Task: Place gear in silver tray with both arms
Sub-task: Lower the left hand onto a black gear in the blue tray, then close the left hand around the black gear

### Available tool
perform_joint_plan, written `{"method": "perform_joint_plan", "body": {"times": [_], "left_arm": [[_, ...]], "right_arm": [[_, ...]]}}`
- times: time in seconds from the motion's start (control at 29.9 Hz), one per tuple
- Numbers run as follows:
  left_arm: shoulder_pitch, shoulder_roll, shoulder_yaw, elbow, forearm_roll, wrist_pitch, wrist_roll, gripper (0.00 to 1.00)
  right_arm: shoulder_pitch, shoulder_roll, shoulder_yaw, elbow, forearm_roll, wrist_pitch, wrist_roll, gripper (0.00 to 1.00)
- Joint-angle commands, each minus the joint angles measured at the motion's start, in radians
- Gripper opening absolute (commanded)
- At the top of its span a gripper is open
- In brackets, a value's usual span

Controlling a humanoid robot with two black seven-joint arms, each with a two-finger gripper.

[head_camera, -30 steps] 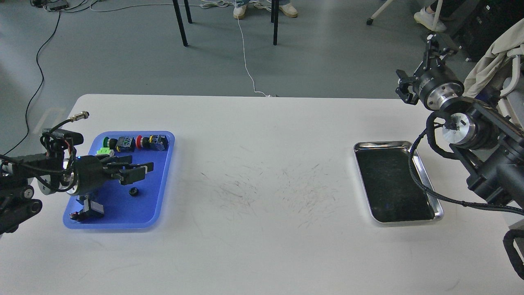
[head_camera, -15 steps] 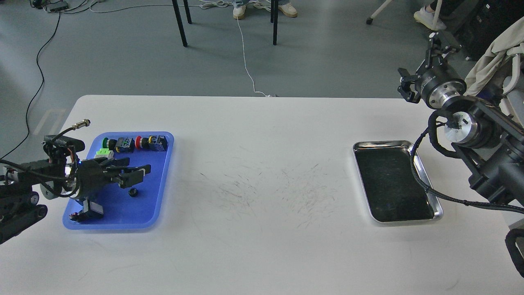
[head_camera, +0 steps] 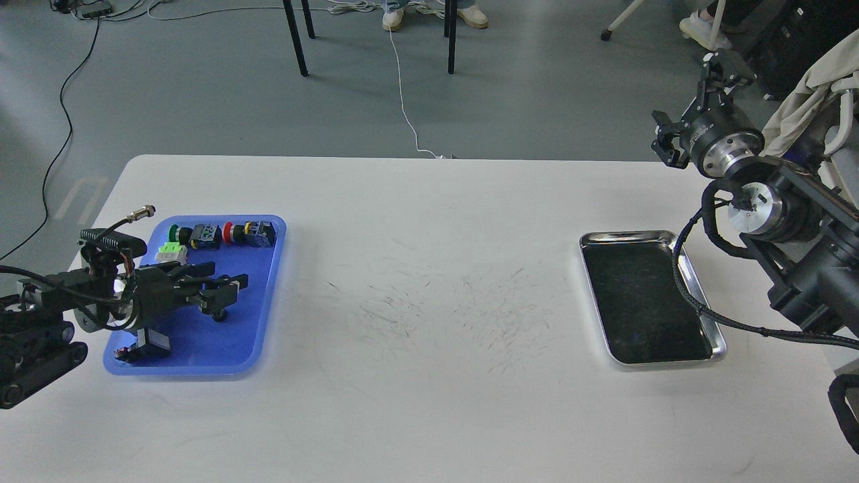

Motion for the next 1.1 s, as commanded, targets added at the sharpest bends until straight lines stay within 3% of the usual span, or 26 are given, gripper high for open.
{"method": "perform_joint_plan", "body": {"times": [0.0,0.13,0.4,0.67,1.07], "left_arm": [[0.000,-0.008,0.007,0.023,-0.001,0.002,0.000,0.69],[0.000,-0.014,0.007,0.027,-0.001,0.002,-0.012,0.67],[0.000,-0.017,0.043,0.033,0.003,0.025,-0.021,0.50],[0.000,-0.017,0.093,0.035,0.003,0.063,-0.021,0.46],[0.000,-0.014,0.093,0.037,0.003,0.062,-0.021,0.20]], "right_arm": [[0.001,0.000,0.000,0.001,0.000,0.000,0.000,0.99],[0.001,0.000,-0.002,0.001,0.000,0.000,0.000,0.99],[0.000,0.000,-0.003,0.000,0.000,0.000,0.001,0.99],[-0.002,0.000,-0.005,0.000,0.000,0.000,0.001,0.99],[0.000,0.000,-0.006,0.001,0.000,-0.005,0.000,0.99]]}}
